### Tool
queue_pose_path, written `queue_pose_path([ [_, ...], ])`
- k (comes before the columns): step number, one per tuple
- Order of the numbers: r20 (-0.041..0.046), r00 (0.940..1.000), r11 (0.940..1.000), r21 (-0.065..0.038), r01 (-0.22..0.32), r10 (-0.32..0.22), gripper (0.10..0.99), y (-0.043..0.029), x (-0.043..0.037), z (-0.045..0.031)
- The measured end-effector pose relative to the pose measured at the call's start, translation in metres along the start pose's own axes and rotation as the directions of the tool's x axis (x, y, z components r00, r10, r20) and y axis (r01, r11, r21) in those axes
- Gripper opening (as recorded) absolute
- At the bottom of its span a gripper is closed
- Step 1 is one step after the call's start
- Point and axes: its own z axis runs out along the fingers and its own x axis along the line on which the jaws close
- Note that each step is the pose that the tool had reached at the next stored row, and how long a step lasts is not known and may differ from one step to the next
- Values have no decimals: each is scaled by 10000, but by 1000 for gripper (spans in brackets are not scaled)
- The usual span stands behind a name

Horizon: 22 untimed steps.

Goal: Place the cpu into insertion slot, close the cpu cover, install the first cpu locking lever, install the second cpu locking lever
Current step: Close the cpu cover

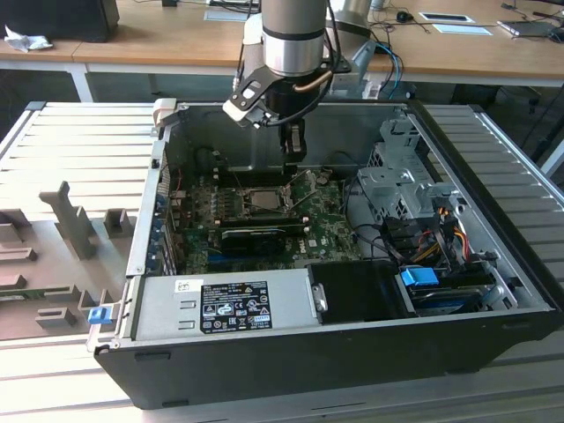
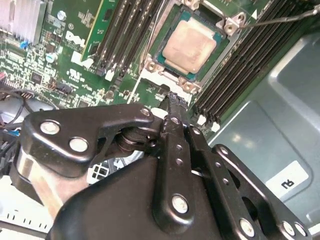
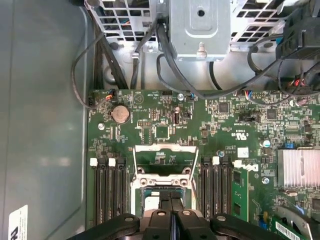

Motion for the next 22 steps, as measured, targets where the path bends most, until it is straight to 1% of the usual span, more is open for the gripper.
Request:
queue_pose_path([
  [2, 2, 10000, 10000, 3, 1, -1, 106, 32, 1, 1],
  [3, 2, 10000, 10000, 6, 1, -1, 106, 63, 2, 3],
  [4, 2, 10000, 10000, 12, -1, 1, 106, 120, 4, 8],
  [5, 4, 10000, 10000, 30, 2, -2, 106, 200, 5, 13],
  [6, 2, 10000, 10000, 67, 7, -7, 106, 345, 10, 24],
  [9, 6, 10000, 10000, 70, 7, -7, 106, 384, 10, 35],
  [11, 13, 10000, 10000, 69, 8, -8, 106, 393, 10, 46],
  [14, 15, 10000, 10000, 71, 7, -7, 106, 409, 10, 100],
  [15, 17, 10000, 10000, 78, 8, -8, 106, 425, 11, 108],
  [17, 18, 10000, 9999, 113, 7, -8, 106, 483, 11, 117],
  [19, 16, 10000, 9999, 117, 8, -8, 106, 523, 11, 121],
  [20, 15, 10000, 9999, 118, 9, -9, 106, 563, 12, 127],
  [22, 17, 10000, 9999, 120, 7, -7, 106, 611, 12, 137],
])
